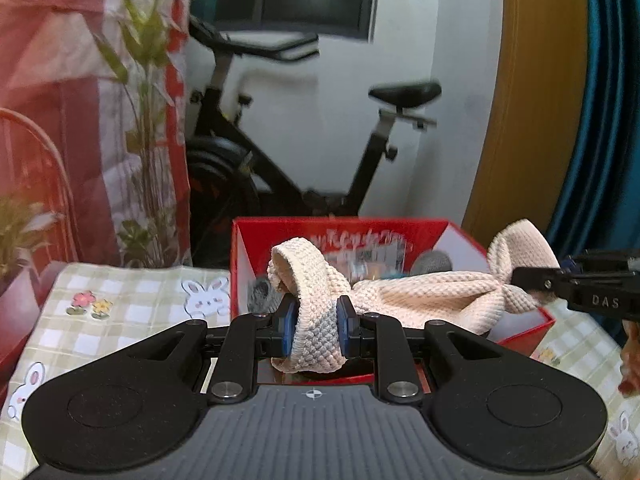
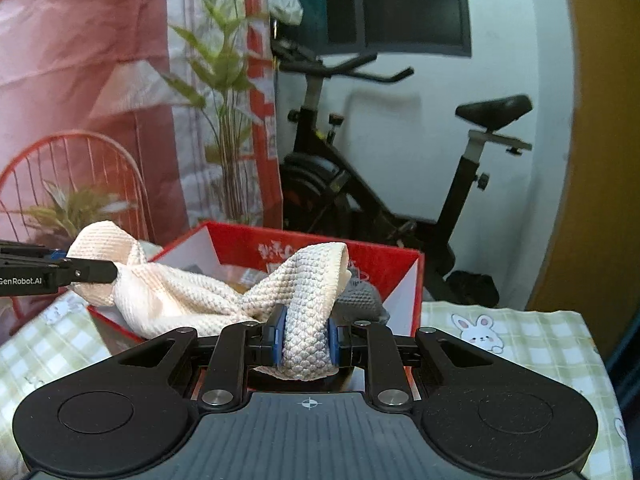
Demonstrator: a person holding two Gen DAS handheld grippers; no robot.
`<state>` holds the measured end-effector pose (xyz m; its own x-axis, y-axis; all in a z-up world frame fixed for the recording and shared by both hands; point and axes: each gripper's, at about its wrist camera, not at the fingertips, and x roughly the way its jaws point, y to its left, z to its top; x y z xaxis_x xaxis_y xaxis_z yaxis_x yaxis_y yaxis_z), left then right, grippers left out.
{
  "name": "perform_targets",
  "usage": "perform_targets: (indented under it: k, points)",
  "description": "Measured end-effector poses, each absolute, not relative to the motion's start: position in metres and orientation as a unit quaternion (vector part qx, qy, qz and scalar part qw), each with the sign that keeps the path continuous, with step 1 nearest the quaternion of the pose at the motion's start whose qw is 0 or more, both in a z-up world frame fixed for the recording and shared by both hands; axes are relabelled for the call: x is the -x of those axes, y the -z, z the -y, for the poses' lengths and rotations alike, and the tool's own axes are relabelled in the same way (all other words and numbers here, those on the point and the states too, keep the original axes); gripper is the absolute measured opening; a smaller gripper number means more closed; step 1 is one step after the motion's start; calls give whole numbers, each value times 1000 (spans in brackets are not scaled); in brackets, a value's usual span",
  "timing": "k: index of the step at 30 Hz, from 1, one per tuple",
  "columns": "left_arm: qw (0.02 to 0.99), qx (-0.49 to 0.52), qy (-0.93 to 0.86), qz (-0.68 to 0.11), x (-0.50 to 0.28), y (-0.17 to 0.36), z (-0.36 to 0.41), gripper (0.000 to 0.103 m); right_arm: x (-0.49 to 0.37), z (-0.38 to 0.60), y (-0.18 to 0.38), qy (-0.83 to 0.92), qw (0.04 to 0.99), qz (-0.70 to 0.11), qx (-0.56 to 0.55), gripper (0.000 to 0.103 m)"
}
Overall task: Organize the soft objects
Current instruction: 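Lift the cream towel with the left gripper and carry it over the box, then open the left gripper to drop the cream towel into the box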
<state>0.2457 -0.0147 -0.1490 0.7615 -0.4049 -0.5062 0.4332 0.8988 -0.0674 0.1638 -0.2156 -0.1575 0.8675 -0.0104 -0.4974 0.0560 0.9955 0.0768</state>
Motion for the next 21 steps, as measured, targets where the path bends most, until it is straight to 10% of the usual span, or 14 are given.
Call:
perform_targets:
  k: [16, 21]
  points:
    - [917, -67, 223, -324, -296, 188, 27, 23, -239, 212, 207, 8, 930, -367, -27, 21]
    - [920, -62, 212, -323, -294, 179, 23, 47, -233, 213, 200, 16, 936, -350, -26, 32]
